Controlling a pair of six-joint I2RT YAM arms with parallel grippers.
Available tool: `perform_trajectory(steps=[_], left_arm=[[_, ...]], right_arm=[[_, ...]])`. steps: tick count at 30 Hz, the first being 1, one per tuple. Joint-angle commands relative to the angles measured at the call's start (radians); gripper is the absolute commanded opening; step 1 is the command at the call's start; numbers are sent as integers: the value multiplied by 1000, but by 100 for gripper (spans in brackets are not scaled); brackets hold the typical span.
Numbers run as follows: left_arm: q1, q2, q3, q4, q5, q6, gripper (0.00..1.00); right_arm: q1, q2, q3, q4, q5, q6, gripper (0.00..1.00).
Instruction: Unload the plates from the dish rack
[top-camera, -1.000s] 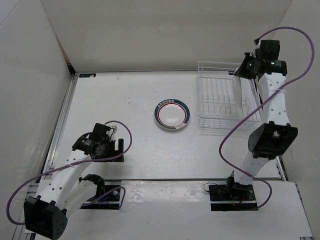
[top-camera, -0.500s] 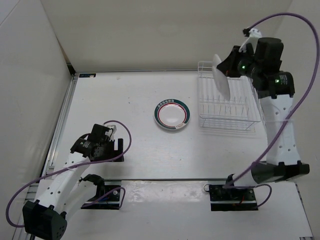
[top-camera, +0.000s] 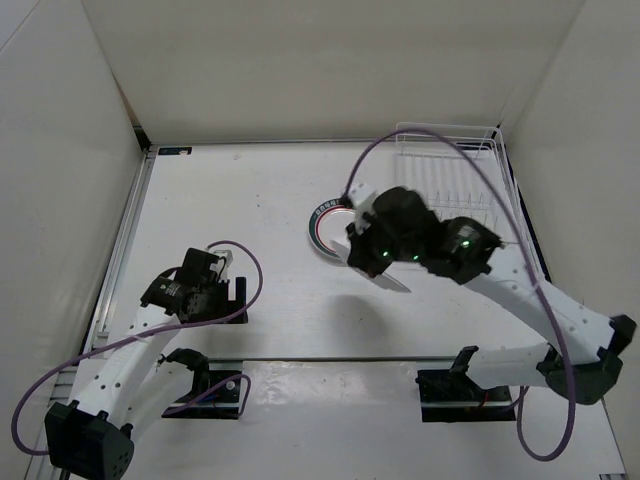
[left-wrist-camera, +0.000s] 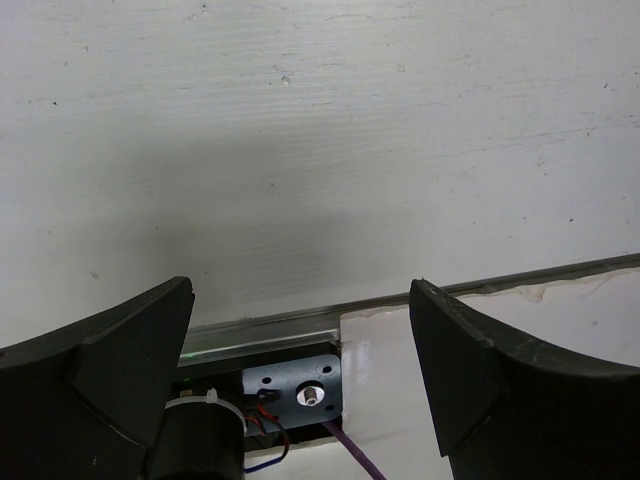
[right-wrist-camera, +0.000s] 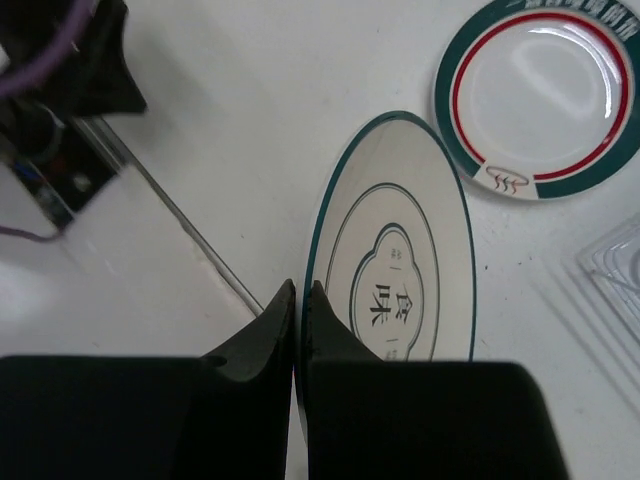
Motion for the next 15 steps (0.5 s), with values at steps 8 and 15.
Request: perform_trajectory(steps=[8,15], left_arm=[[1,-15,21,-6,-14,-4,100],[-1,-14,21,-6,-14,-1,100]], right_arm=[[355,120,-165,50,548,-12,0],[407,84,-361,106,613,97,0]])
